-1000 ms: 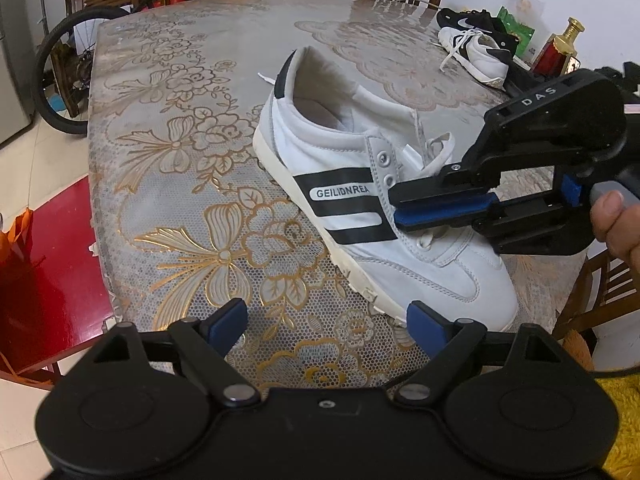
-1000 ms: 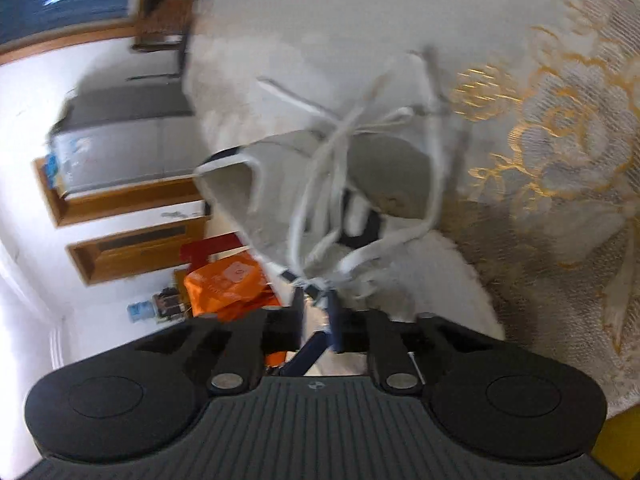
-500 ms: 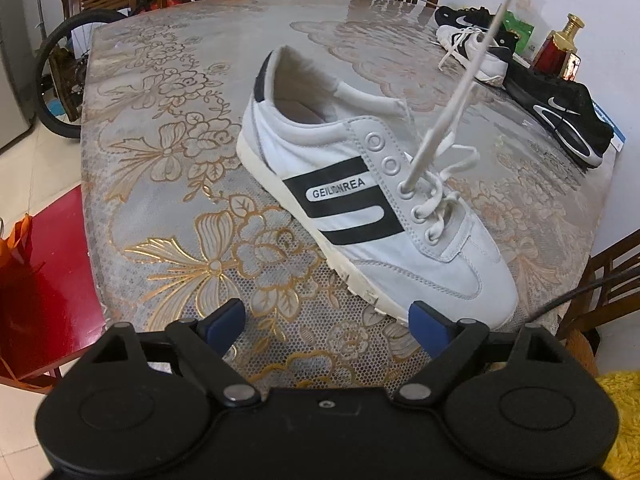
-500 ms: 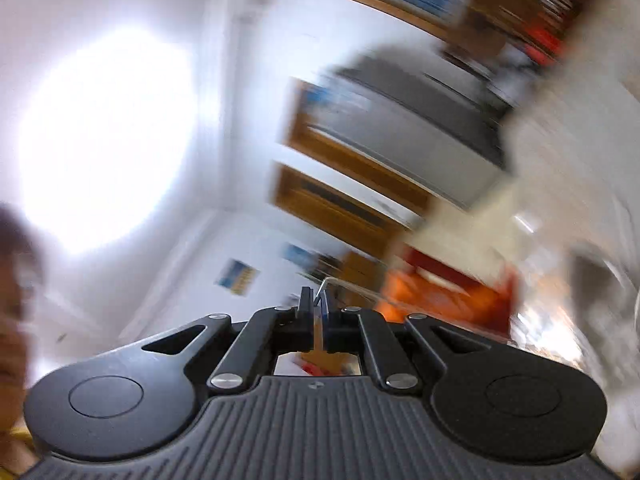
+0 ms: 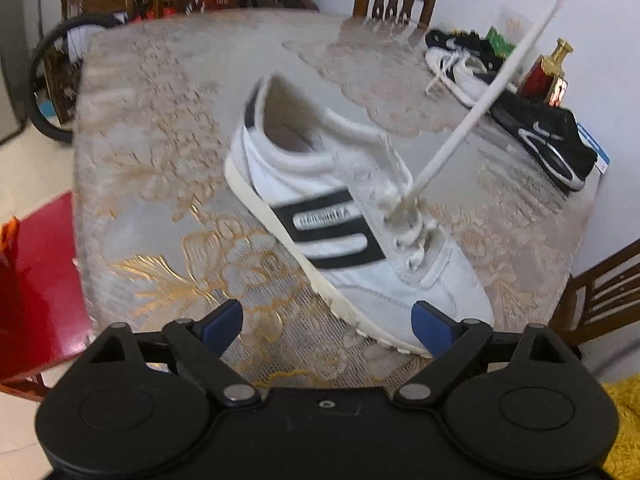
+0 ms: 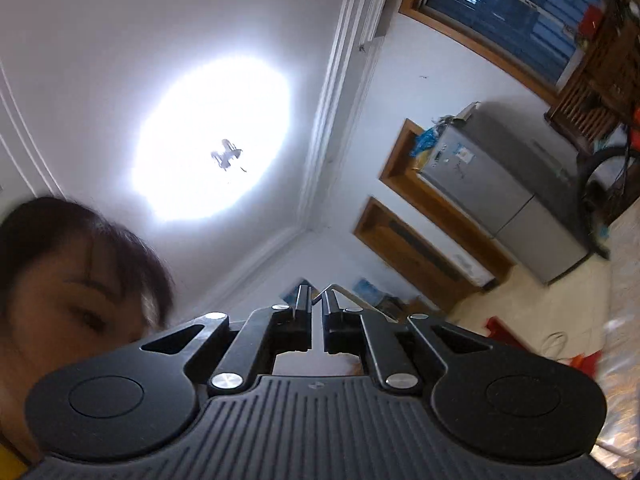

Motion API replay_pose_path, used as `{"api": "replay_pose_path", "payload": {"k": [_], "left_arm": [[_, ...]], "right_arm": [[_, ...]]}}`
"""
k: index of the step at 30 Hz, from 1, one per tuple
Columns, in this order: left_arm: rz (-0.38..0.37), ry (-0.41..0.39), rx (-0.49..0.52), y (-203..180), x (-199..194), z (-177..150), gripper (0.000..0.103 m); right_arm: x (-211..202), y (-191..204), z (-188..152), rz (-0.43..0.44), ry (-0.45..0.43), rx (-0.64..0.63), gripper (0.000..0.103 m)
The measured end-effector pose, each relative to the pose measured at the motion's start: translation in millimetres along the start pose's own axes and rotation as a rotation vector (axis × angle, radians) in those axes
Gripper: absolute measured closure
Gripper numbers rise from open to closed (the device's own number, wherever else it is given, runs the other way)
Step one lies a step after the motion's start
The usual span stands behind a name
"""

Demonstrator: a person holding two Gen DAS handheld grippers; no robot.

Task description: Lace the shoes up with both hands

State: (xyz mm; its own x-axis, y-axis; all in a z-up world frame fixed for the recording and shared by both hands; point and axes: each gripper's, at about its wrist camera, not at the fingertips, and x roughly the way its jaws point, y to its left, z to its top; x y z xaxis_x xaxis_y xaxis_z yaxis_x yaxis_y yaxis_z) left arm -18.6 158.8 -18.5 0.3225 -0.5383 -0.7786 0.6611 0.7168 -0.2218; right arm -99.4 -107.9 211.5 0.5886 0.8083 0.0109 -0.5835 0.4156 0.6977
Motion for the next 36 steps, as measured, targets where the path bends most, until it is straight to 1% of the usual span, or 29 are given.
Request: {"api": "replay_pose_path", "payload": {"k": [2,3,4,6,7,8,9,10,11,12,13,14,15,16,18,19,21,23,24,26,27,28,31,33,36], "left_arm": [[0.003,-0.043,0.005,0,-10,2,0.013],[0.003,-0.065,0.006,0,-15,3,0.013],[0.000,-0.079,0.003,1,-18,3,0.013],[-0.012,-0.092,-0.014,3,-20,3,0.013],[-0.014,-0.093,-0.025,4,-21,2,0.013],[-0.012,-0.088,-0.040,6,-20,1,0.013],[-0.008,-0.083,-0.057,7,-19,0,0.013],[-0.004,-0.077,-0.074,7,-18,-1,0.013],[0.001,-0.074,-0.092,8,-17,-2,0.013],[0.008,-0.072,-0.111,9,-16,-3,0.013],[0.015,-0.070,-0.128,9,-16,-4,0.013],[0.027,-0.068,-0.145,9,-15,-4,0.013],[0.041,-0.066,-0.163,8,-14,-4,0.013],[0.053,-0.064,-0.179,7,-13,-4,0.013],[0.073,-0.056,-0.209,4,-12,-3,0.013],[0.085,-0.051,-0.220,2,-11,-3,0.013],[0.112,-0.039,-0.231,-3,-10,-3,0.013],[0.134,-0.022,-0.246,-8,-8,-5,0.013],[0.148,-0.013,-0.253,-10,-7,-6,0.013],[0.176,0.001,-0.260,-15,-5,-7,0.013],[0.190,0.008,-0.262,-18,-4,-8,0.013],[0.204,0.014,-0.264,-21,-3,-8,0.013],[0.232,0.013,-0.267,-28,-3,-8,0.013],[0.242,0.014,-0.276,-31,-3,-8,0.013],[0.248,0.013,-0.293,-33,-1,-8,0.013]], "right_arm": [[3,3,-2,-0.027,0.042,-0.021,0.099],[11,-3,-12,-0.078,0.136,-0.026,0.099],[21,-10,-26,-0.141,0.255,-0.029,0.096],[37,-26,-57,-0.325,0.483,-0.088,0.092],[39,-33,-70,-0.418,0.543,-0.135,0.087],[38,-40,-83,-0.510,0.583,-0.186,0.086],[35,-49,-91,-0.568,0.594,-0.217,0.081],[28,-59,-96,-0.603,0.580,-0.216,0.072],[19,-72,-98,-0.632,0.544,-0.177,0.066],[21,-89,-95,-0.665,0.495,-0.115,0.059],[19,-107,-91,-0.690,0.439,-0.046,0.059],[12,-128,-89,-0.697,0.376,0.036,0.059],[13,-150,-84,-0.697,0.328,0.103,0.059],[11,-173,-84,-0.707,0.284,0.176,0.059],[19,-213,-80,-0.711,0.225,0.323,0.058],[22,-232,-82,-0.702,0.204,0.401,0.058],[35,-265,-90,-0.662,0.192,0.530,0.058],[32,-286,-98,-0.611,0.164,0.640,0.057],[29,-289,-100,-0.578,0.147,0.679,0.058],[22,-291,-101,-0.510,0.116,0.746,0.082],[18,-292,-102,-0.475,0.101,0.779,0.102],[16,-292,-103,-0.445,0.088,0.793,0.103],[6,-277,-91,-0.323,0.023,0.771,0.103],[4,-262,-76,-0.184,-0.035,0.781,0.103],[-3,-223,-41,0.009,-0.078,0.694,0.103]]}}
